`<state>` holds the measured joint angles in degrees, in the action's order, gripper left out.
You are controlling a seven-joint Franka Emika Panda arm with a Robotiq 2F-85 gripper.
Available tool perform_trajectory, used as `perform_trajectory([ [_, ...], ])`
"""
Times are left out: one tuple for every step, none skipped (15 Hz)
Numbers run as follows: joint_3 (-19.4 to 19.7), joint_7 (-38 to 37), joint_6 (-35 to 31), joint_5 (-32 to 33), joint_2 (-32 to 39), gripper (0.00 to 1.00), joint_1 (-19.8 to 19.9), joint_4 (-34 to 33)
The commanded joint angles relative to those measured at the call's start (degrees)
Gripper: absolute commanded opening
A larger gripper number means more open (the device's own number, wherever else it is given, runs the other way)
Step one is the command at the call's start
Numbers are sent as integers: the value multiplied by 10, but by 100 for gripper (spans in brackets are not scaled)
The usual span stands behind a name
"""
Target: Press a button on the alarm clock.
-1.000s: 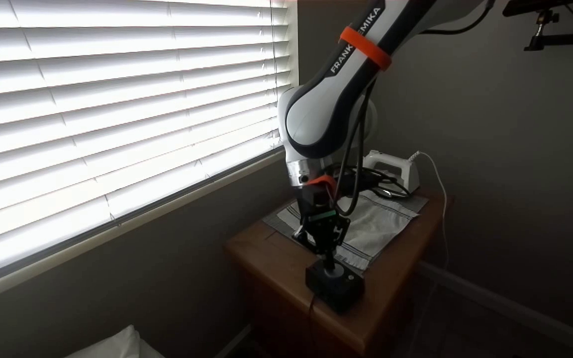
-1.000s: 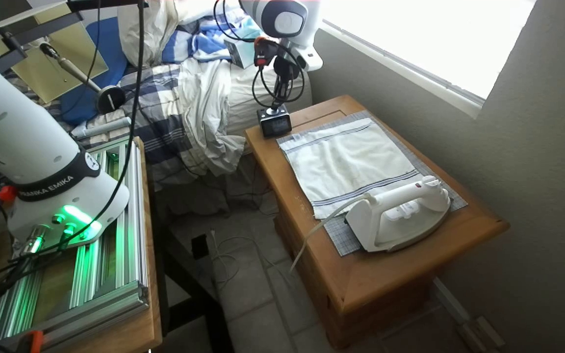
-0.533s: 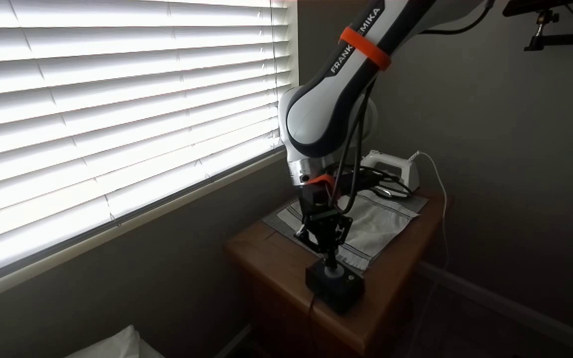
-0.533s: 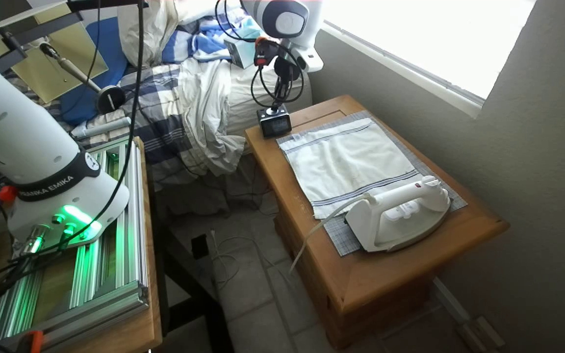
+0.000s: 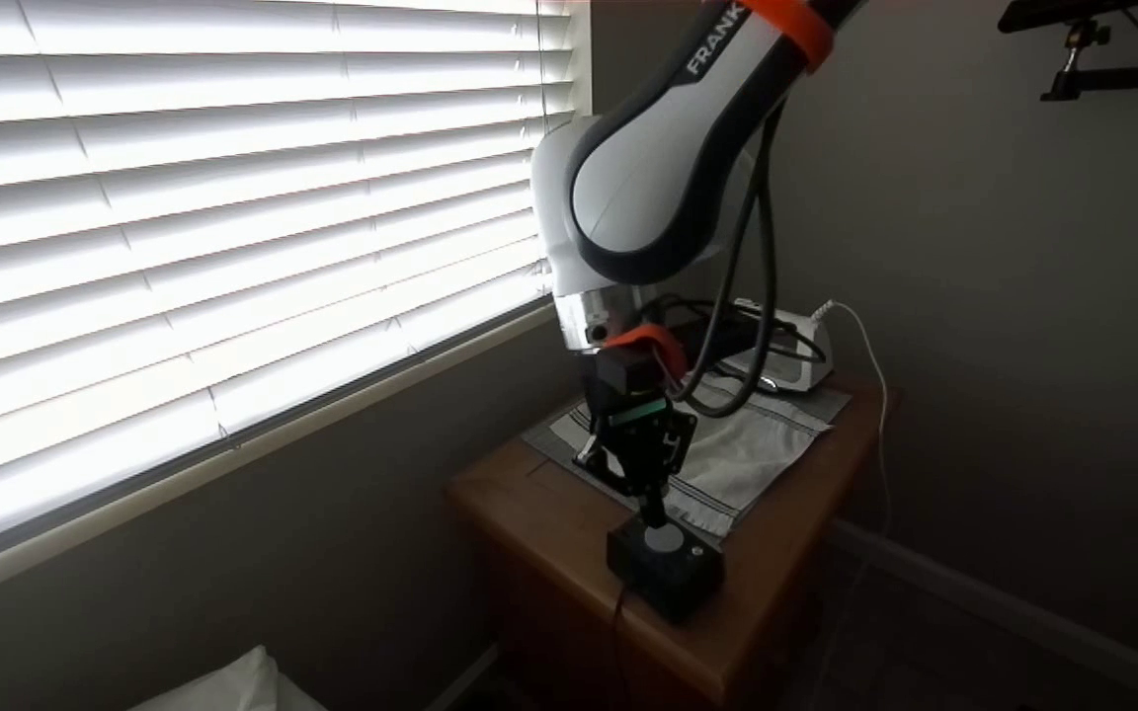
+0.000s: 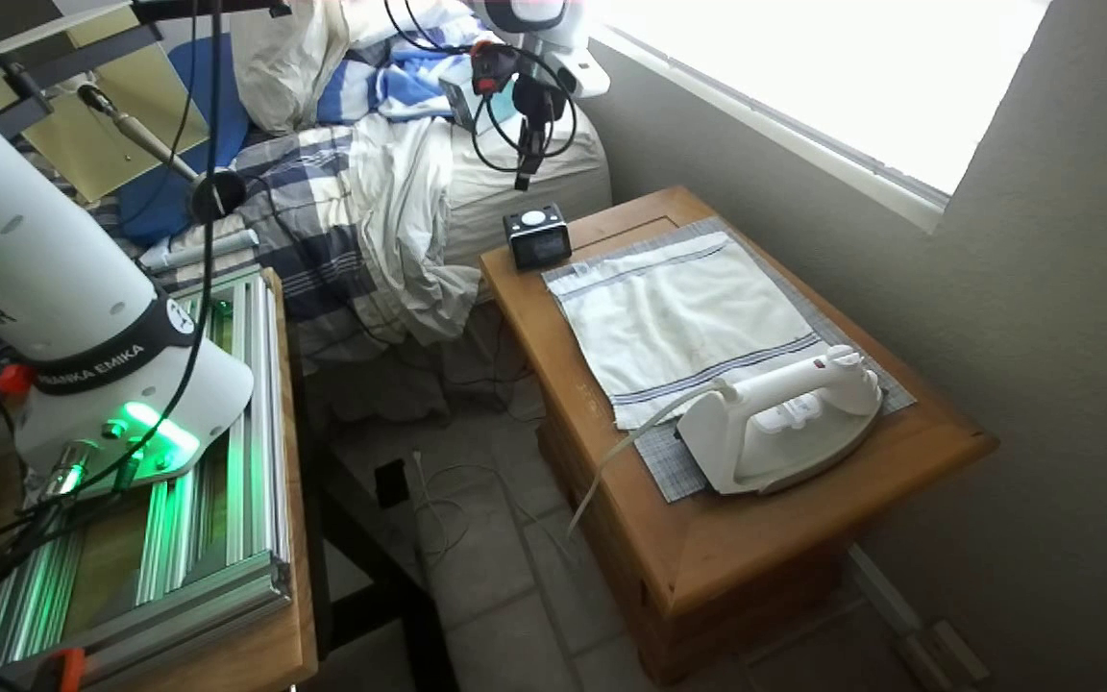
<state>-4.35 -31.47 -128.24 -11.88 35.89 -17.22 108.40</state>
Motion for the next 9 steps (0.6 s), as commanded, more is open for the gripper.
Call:
perform_trajectory([
  [33, -73, 15, 87, -100, 0, -51, 79],
  [36, -83, 22, 120, -120, 11, -59, 91],
  [40, -94, 40, 158, -141, 27, -65, 103],
  [37, -96, 68, 188, -162, 32, -66, 113],
  [27, -74, 84, 212, -186, 39, -61, 129],
  [17, -55, 93, 231, -205, 46, -55, 141],
  [5, -23, 92, 237, -227, 54, -44, 159],
  [-4, 7, 93, 239, -248, 60, -35, 173],
  [-11, 38, 92, 239, -267, 66, -28, 187],
])
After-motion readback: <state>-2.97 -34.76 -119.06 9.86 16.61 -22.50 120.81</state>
